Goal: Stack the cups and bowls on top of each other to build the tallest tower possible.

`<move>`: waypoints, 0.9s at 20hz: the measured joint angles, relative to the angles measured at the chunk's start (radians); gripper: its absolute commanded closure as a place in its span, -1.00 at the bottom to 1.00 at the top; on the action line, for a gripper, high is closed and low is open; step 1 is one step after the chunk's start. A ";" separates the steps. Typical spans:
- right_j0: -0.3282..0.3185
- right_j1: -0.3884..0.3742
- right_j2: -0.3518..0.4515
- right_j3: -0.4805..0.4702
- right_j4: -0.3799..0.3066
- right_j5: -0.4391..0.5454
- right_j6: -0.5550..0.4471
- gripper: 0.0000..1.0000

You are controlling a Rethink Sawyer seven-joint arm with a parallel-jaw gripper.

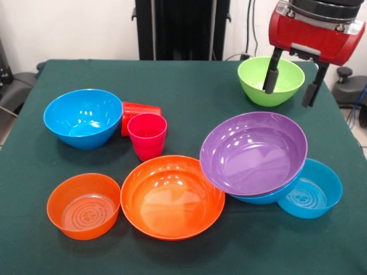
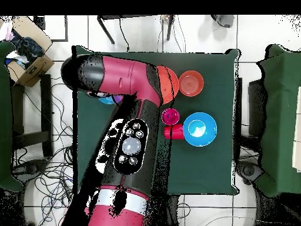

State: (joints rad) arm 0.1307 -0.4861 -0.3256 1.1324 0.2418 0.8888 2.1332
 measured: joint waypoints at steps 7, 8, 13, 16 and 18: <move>-0.008 -0.028 0.036 0.000 -0.006 0.029 0.000 -1.00; -0.008 -0.031 0.040 0.000 -0.006 0.029 0.000 -1.00; -0.008 -0.042 0.049 0.000 -0.006 0.029 0.000 -1.00; -0.007 -0.041 0.050 0.000 -0.007 0.029 0.000 -1.00; -0.007 -0.041 0.052 0.000 -0.007 0.029 0.000 -1.00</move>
State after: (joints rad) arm 0.1235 -0.5275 -0.2738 1.1327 0.2352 0.9180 2.1332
